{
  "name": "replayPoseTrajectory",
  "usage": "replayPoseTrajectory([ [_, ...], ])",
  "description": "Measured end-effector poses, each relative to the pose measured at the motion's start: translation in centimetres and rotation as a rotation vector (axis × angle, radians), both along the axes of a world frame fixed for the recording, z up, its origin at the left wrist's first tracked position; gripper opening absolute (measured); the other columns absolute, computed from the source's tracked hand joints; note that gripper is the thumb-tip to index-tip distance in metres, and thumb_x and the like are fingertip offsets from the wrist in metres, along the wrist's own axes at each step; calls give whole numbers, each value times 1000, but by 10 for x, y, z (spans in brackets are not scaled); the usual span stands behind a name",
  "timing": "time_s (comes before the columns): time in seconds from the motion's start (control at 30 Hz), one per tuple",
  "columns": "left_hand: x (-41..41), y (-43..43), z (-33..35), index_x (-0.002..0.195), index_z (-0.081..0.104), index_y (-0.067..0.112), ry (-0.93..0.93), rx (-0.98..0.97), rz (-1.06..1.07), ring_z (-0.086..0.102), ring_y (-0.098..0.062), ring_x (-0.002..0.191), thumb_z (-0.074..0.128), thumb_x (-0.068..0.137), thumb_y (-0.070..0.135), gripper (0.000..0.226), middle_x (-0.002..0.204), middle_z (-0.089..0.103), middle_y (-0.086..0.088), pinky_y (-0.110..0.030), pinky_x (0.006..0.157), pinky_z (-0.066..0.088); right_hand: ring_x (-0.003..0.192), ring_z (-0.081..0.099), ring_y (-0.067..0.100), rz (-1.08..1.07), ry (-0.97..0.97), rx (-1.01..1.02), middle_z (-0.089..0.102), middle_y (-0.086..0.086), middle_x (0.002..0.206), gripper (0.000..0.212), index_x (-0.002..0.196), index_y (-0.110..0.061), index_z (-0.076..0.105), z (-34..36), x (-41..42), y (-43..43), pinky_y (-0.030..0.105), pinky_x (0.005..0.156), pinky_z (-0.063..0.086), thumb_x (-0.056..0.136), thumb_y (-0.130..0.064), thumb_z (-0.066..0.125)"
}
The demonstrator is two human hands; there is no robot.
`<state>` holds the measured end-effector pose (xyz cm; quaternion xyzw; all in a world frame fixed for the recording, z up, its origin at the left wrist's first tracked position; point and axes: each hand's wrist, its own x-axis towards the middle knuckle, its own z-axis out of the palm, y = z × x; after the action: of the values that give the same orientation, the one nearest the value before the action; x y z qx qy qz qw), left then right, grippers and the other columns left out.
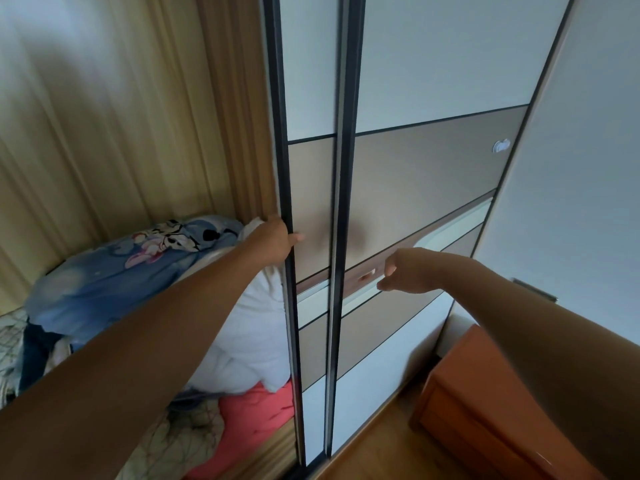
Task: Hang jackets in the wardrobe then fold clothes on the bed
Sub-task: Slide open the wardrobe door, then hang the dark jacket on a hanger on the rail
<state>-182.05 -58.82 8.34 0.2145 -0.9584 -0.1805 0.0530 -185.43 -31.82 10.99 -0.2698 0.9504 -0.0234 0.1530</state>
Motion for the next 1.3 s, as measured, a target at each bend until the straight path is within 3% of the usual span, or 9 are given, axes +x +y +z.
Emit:
replayPoseTrajectory([
  [0.1, 26, 9, 1, 145, 39, -7, -96, 3, -49, 49, -38, 131, 45, 103, 51, 72, 145, 48, -26, -40, 105, 41, 112, 62, 25, 24, -49, 15, 64, 6, 134, 42, 132, -6, 64, 4, 15, 9, 14, 80, 47, 103, -34, 53],
  [0.17, 47, 12, 1, 130, 57, -6, -145, 13, -97, 58, -37, 118, 47, 104, 46, 58, 128, 61, -27, -36, 90, 45, 114, 60, 22, 49, -57, 18, 59, 1, 141, 44, 136, -6, 61, 6, 24, 13, 10, 66, 41, 105, -36, 50],
  [0.3, 85, 18, -1, 106, 70, 5, -132, 15, -197, 67, -30, 96, 59, 98, 43, 41, 104, 70, -19, -37, 82, 50, 135, 49, 16, 99, -29, -12, 47, -3, 155, 48, 132, 2, 63, 5, 45, 18, 18, 88, 30, 106, -36, 49],
  [0.43, 115, 29, -3, 91, 61, 14, -179, 16, -252, 57, -20, 78, 60, 96, 43, 30, 88, 60, -10, -32, 68, 43, 136, 49, 19, 67, -28, -38, 55, 3, 147, 46, 128, -2, 66, 0, 71, 19, 21, 95, 33, 105, -39, 51],
  [0.6, 127, 38, -18, 116, 67, 18, -233, -44, -388, 63, -18, 98, 59, 96, 41, 31, 112, 66, 0, -28, 78, 49, 121, 58, 26, -74, -34, -45, 64, 6, 130, 42, 126, -9, 66, -25, 105, 32, 35, 101, 45, 100, -41, 57],
  [0.83, 120, 99, -58, 108, 65, 26, -355, -127, -654, 61, -15, 95, 59, 95, 40, 21, 109, 64, 6, -31, 82, 52, 107, 61, 21, -339, -105, -33, 67, 0, 115, 37, 122, -10, 69, -76, 175, 103, 35, 93, 48, 100, -38, 56],
  [1.0, 131, 189, -81, 121, 61, 27, -395, -171, -888, 59, -16, 97, 58, 96, 41, 29, 115, 60, 4, -33, 89, 51, 124, 57, 28, -615, -184, -21, 62, 8, 135, 48, 136, -10, 61, -104, 243, 185, 36, 102, 45, 101, -43, 57],
  [1.23, 183, 341, -108, 125, 60, 28, -382, -203, -1276, 59, -17, 104, 58, 96, 40, 32, 123, 62, 4, -30, 83, 49, 120, 58, 25, -985, -216, -57, 60, -8, 127, 41, 128, -11, 65, -120, 371, 294, 34, 100, 46, 100, -41, 60],
  [1.3, 206, 384, -112, 130, 60, 27, -375, -216, -1364, 58, -17, 104, 59, 97, 40, 36, 126, 61, 4, -30, 86, 50, 115, 61, 26, -1086, -209, -72, 66, 0, 120, 37, 121, -13, 68, -127, 409, 323, 33, 95, 48, 97, -41, 64],
])
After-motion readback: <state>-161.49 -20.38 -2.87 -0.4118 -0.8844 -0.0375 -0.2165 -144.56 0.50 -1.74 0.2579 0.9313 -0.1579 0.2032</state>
